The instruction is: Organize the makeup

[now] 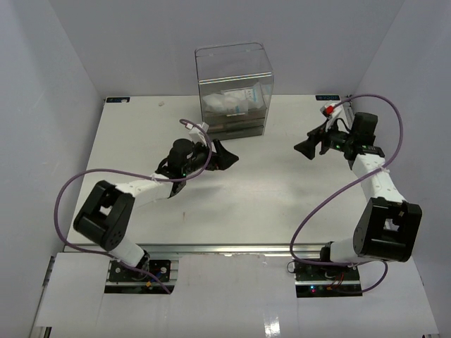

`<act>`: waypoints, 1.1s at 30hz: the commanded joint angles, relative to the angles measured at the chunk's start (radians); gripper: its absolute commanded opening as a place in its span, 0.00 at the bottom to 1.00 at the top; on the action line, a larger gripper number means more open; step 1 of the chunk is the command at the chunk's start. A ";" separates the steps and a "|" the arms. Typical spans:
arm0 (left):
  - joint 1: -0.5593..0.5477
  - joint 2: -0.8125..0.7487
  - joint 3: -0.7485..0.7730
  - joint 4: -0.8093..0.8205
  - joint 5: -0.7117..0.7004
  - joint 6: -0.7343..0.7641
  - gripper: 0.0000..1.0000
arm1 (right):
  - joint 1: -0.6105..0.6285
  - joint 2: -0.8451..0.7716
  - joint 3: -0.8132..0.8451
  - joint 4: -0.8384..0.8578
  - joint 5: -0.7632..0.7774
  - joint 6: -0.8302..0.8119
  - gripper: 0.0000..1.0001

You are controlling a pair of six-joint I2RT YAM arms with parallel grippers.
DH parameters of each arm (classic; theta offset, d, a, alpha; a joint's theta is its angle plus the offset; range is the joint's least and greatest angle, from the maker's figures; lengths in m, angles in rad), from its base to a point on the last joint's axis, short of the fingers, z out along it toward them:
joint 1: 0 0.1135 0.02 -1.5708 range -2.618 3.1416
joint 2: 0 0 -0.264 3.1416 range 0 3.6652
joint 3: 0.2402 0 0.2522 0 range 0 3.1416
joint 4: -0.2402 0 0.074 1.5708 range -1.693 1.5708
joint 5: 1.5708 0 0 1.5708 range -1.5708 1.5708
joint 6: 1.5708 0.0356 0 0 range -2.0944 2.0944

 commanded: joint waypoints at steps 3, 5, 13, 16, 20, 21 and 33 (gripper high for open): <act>0.017 0.207 0.146 0.203 -0.112 -0.189 0.98 | -0.068 -0.134 -0.118 0.181 -0.303 0.211 0.90; 0.025 0.279 0.166 0.251 -0.152 -0.242 0.95 | -0.081 -0.147 -0.137 0.229 -0.297 0.236 0.90; 0.055 0.559 0.252 0.480 -0.251 -0.441 0.85 | -0.087 -0.157 -0.164 0.276 -0.286 0.261 0.91; 0.056 0.623 0.310 0.494 -0.269 -0.467 0.82 | -0.087 -0.162 -0.170 0.283 -0.286 0.262 0.91; 0.058 0.691 0.374 0.523 -0.298 -0.486 0.77 | -0.086 -0.160 -0.173 0.286 -0.286 0.258 0.90; 0.058 0.702 0.382 0.527 -0.309 -0.493 0.75 | -0.086 -0.158 -0.173 0.286 -0.286 0.256 0.90; 0.064 0.827 0.436 0.640 -0.430 -0.662 0.42 | -0.087 -0.144 -0.176 0.280 -0.287 0.240 0.90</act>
